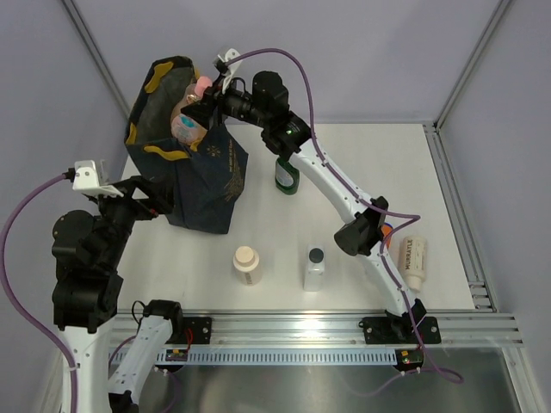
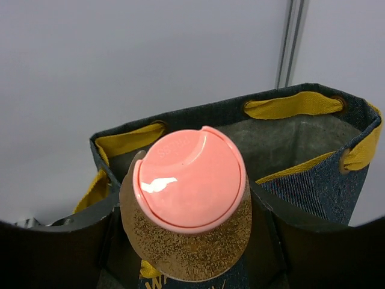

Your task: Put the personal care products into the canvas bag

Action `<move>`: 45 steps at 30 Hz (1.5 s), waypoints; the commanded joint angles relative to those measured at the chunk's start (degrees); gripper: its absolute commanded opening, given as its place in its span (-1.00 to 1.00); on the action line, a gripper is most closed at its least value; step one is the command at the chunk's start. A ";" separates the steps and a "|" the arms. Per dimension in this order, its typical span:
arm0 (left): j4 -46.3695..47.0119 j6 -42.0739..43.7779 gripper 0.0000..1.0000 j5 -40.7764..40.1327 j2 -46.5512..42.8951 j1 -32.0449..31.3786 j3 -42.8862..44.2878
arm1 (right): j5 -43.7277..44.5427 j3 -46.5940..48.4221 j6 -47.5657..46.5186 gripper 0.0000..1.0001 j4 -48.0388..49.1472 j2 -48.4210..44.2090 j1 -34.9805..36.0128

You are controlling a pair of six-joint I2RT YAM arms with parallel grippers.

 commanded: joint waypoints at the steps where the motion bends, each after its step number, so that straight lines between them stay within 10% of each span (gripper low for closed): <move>1: 1.90 -0.46 0.98 -0.87 -0.52 0.29 -1.19 | 3.57 2.38 -5.66 -1.00 12.63 -2.93 -0.72; 45: -0.21 0.51 0.98 -1.05 -5.09 0.29 -4.09 | 6.99 4.84 -8.29 -1.00 31.16 -4.96 10.79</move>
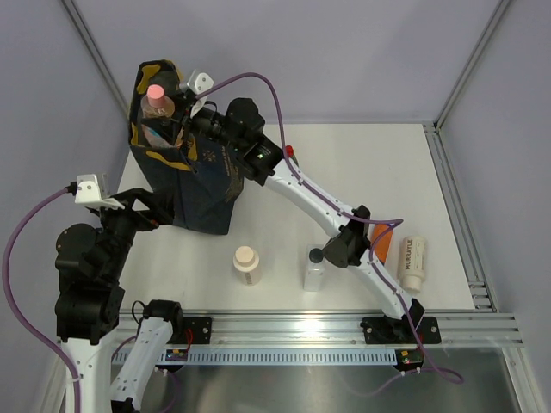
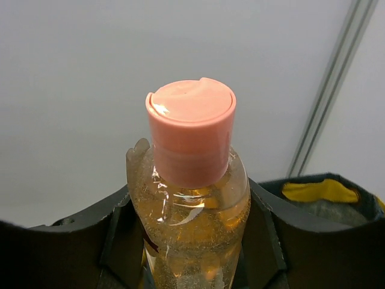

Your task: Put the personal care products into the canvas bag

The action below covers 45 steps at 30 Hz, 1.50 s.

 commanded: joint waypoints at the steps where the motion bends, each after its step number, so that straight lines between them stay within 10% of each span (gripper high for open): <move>1: 0.91 0.38 0.98 -0.22 -0.56 0.29 0.54 | 2.69 5.04 2.33 -1.00 14.93 -7.06 1.92; 32: 1.43 -1.47 0.98 1.71 -3.90 0.29 -4.55 | 1.20 -7.26 -15.58 -0.95 -5.63 -2.93 -3.44; 45: 1.08 -2.26 0.97 2.33 -5.57 0.29 -6.58 | 2.69 -5.86 -12.96 -0.39 -7.57 4.81 -3.35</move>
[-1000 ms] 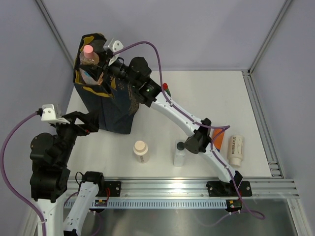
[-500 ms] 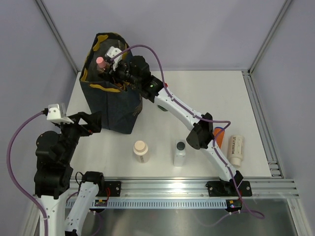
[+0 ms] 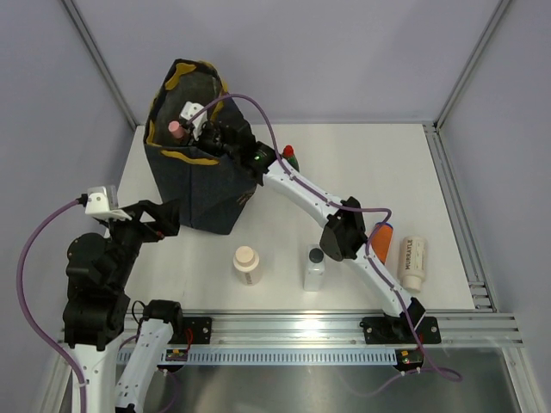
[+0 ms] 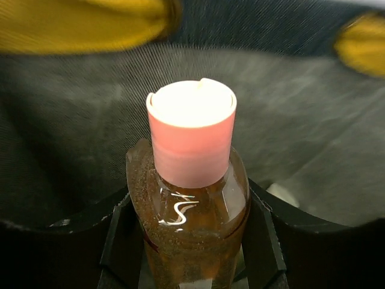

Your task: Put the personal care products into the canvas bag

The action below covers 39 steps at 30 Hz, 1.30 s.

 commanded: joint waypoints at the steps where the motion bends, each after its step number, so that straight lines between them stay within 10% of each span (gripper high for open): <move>1: 2.63 -0.68 0.98 1.91 -0.72 0.29 -0.48 | 1.25 2.49 1.42 -0.39 5.52 1.36 0.28; 9: 2.46 -2.00 0.98 2.88 -1.86 0.29 -2.23 | -0.42 -0.58 5.30 -0.24 2.45 2.77 0.10; 17: 2.89 -1.83 0.98 5.08 -1.43 0.29 -3.38 | -0.68 2.57 4.86 0.93 1.22 1.11 0.10; 30: 6.94 -2.35 0.98 21.15 2.43 0.29 -6.45 | -13.85 5.05 9.26 0.99 -3.08 -14.79 -4.91; 39: 5.97 -3.58 0.98 19.08 9.29 -6.72 -7.07 | -25.02 -17.70 3.73 0.99 -21.53 -37.20 -14.48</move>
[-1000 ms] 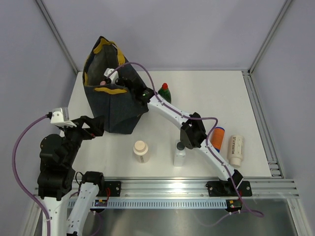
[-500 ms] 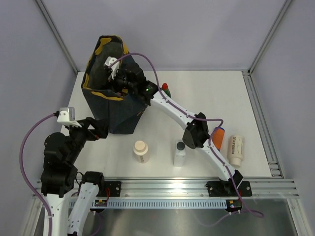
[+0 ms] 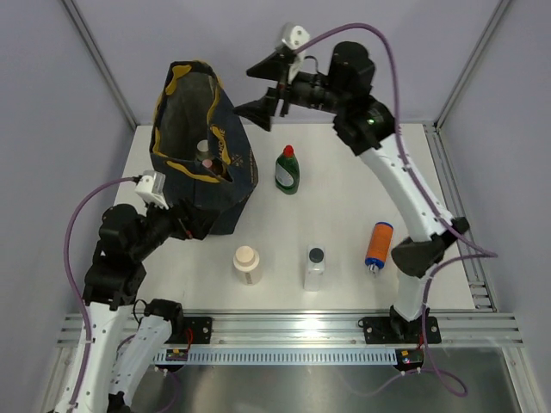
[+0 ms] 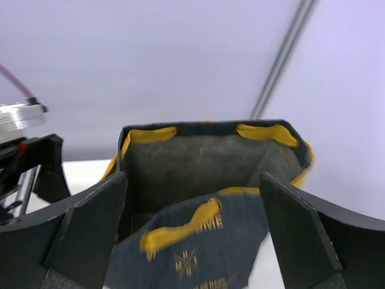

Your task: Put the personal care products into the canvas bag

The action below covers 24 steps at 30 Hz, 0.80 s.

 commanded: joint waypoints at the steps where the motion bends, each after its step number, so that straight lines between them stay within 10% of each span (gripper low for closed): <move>1: 2.19 -1.11 0.98 -1.44 1.64 -5.38 0.01 | -5.99 -10.45 -3.64 0.99 -11.48 -7.87 -3.77; 14: -9.40 -9.55 0.98 -44.23 16.57 -52.36 2.12 | -9.16 -49.23 -7.52 0.99 -18.19 -30.13 -23.03; 24: -9.32 -16.94 0.98 -58.13 31.17 -60.50 0.72 | -10.04 -61.11 -6.11 0.99 -16.87 -37.52 -24.35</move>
